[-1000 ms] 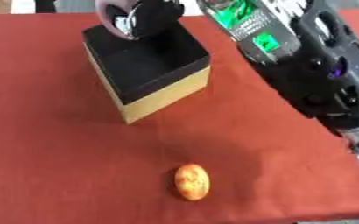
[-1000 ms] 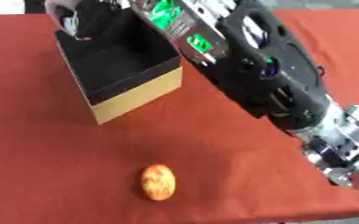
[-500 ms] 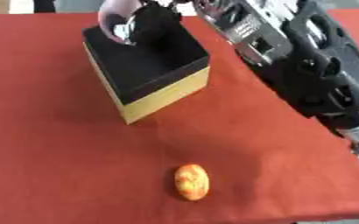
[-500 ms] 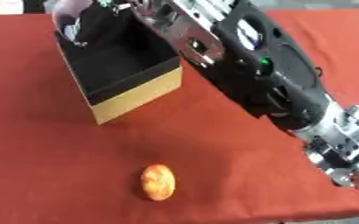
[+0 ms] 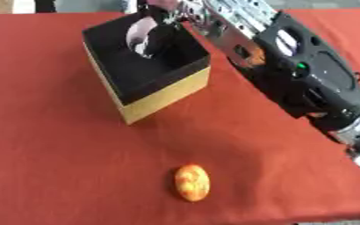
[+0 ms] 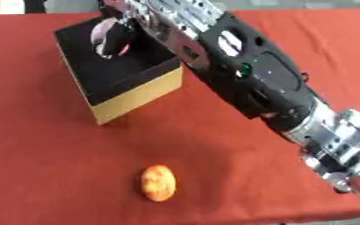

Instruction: Pick up objects on the table and place them in the box.

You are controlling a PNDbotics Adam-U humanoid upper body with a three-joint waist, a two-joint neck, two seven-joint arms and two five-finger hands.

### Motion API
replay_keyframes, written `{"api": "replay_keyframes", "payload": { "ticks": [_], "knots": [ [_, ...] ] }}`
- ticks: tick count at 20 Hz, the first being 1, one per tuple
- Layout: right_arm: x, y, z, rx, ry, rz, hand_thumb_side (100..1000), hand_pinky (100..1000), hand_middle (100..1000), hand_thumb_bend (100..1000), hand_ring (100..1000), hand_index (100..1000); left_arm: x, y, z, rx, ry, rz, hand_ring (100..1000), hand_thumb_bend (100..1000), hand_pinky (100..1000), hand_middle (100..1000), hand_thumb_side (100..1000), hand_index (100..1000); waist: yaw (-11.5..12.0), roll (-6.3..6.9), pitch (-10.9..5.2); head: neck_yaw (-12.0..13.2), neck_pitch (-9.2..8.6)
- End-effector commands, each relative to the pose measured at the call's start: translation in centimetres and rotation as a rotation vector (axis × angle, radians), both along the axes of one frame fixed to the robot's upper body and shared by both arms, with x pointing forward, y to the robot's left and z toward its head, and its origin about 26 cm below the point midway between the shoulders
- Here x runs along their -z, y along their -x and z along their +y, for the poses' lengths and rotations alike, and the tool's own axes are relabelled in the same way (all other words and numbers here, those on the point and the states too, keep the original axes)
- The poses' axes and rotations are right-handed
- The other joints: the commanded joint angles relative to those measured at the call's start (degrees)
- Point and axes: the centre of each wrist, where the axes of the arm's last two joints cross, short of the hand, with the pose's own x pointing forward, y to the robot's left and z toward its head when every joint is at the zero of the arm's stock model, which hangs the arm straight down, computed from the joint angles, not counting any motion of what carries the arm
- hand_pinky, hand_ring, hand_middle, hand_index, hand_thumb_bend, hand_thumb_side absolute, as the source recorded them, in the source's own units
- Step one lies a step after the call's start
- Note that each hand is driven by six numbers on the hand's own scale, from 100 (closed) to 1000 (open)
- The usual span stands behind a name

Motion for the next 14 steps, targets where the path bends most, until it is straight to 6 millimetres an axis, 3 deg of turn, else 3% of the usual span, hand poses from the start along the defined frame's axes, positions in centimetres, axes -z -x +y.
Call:
{"api": "replay_keyframes", "payload": {
  "ticks": [1,2,5,7,14],
  "knots": [
    [-0.7,-0.3,-0.4,0.106,-0.013,0.062,613,821,815,216,856,897,-0.8,0.2,0.0,0.005,-0.015,-0.028,933,100,619,796,364,862,0.05,0.34,-0.94,-0.09,0.29],
    [-0.8,-0.3,-0.9,0.111,-0.010,0.056,730,841,833,258,881,915,-0.8,0.2,0.0,0.005,-0.015,-0.028,933,100,619,797,365,862,0.00,0.31,-0.94,-0.01,0.29],
    [-1.4,0.4,-2.0,0.109,-0.006,0.021,798,864,852,283,904,935,-0.8,0.2,0.0,0.005,-0.017,-0.027,933,100,619,797,365,862,-0.10,0.23,-0.97,0.09,0.29],
    [-1.9,1.1,-2.4,0.107,-0.004,-0.016,773,870,854,324,907,936,-0.8,0.3,0.0,0.004,-0.018,-0.027,933,100,619,797,364,862,-0.15,0.21,-1.00,0.15,0.29],
    [-3.9,3.0,-3.3,0.093,-0.006,-0.137,734,864,842,303,895,938,-0.8,0.3,0.1,0.002,-0.022,-0.024,932,100,620,797,358,863,-0.43,0.36,-1.24,0.34,0.29]
  ]
}}
